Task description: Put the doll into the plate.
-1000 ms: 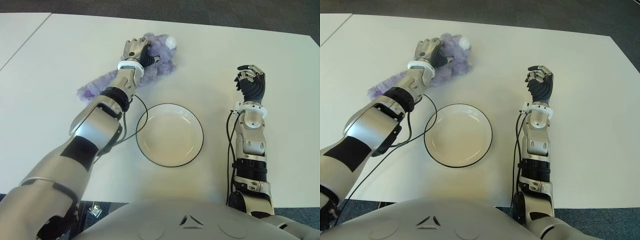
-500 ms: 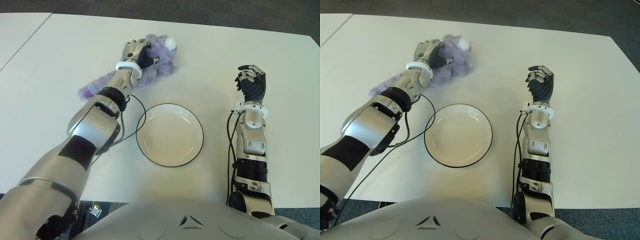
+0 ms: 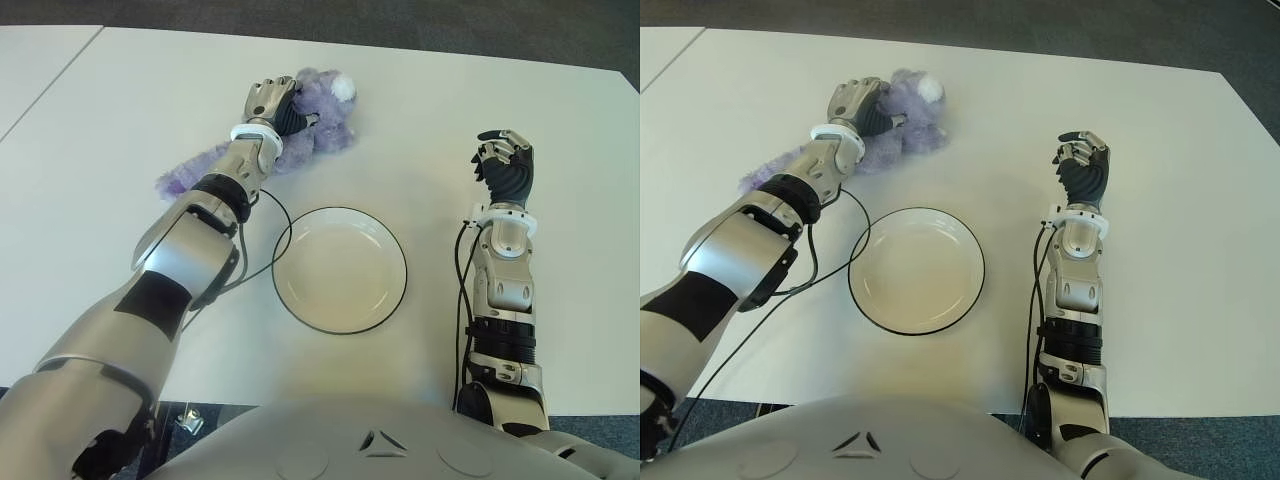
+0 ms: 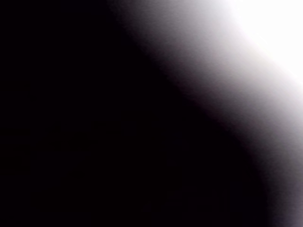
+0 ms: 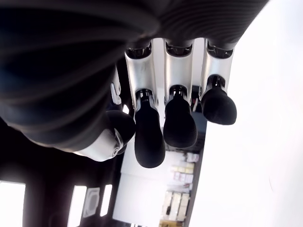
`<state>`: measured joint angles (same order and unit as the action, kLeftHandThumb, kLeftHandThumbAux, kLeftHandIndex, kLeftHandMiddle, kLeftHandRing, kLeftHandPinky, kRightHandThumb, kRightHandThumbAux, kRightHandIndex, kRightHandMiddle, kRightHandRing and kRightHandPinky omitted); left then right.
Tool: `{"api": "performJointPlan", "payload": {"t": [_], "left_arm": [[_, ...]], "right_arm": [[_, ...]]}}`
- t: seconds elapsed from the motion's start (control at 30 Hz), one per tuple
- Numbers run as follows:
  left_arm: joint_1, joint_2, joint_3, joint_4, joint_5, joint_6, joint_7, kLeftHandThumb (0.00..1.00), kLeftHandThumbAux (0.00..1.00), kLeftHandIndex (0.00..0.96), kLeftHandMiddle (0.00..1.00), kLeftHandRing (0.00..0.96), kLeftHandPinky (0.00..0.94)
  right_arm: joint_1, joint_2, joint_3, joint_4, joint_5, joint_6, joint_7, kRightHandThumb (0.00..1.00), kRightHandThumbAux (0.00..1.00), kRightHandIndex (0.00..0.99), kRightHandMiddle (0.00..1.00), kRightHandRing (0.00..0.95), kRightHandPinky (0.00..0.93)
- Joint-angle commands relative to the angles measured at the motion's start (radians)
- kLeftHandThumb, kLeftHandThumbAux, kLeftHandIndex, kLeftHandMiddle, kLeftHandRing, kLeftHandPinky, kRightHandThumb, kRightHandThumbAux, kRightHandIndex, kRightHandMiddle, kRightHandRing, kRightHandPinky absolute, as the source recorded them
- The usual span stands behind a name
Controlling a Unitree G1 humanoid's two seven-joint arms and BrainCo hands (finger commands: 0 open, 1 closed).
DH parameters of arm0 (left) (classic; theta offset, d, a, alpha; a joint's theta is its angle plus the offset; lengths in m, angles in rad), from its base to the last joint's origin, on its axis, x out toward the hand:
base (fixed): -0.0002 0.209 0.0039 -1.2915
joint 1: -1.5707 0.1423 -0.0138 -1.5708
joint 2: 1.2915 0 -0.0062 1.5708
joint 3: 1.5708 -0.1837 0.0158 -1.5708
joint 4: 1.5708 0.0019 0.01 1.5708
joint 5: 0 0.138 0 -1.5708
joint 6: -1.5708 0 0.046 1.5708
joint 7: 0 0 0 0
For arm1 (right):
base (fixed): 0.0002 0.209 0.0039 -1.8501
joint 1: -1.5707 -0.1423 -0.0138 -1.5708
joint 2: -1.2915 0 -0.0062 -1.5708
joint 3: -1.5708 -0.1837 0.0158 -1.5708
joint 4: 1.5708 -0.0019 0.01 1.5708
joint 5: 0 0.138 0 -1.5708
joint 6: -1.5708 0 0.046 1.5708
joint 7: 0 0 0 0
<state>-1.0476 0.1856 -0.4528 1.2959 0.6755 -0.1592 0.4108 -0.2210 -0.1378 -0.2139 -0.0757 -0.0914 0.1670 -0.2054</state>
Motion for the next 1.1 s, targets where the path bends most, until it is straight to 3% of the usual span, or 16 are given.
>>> {"api": "performJointPlan", "payload": {"t": [0.03,0.6,0.77,1.1], "left_arm": [[0.036,-0.004,0.000,0.016,-0.012,-0.024,-0.012,1.000,0.661,0.401,0.486,0.484,0.424],[0.001,0.040,0.040,-0.049,-0.041,-0.223,0.098,1.000,0.658,0.404,0.513,0.496,0.422],[0.004,0.069,0.059,-0.135,-0.041,-0.292,0.152,1.000,0.658,0.399,0.508,0.502,0.431],[0.002,0.106,0.061,-0.229,-0.005,-0.331,0.300,1.000,0.656,0.403,0.516,0.557,0.436]], "right_arm": [[0.008,0.007,0.000,0.014,0.005,-0.003,-0.001,0.717,0.714,0.435,0.705,0.743,0.764],[0.010,0.001,0.000,0.021,0.012,0.001,0.025,0.717,0.714,0.434,0.705,0.741,0.759],[0.007,0.001,-0.001,0.031,0.009,-0.005,0.026,0.717,0.714,0.434,0.705,0.741,0.757],[0.002,0.001,-0.001,0.042,0.010,-0.004,0.027,0.717,0.715,0.434,0.704,0.741,0.756]]}}
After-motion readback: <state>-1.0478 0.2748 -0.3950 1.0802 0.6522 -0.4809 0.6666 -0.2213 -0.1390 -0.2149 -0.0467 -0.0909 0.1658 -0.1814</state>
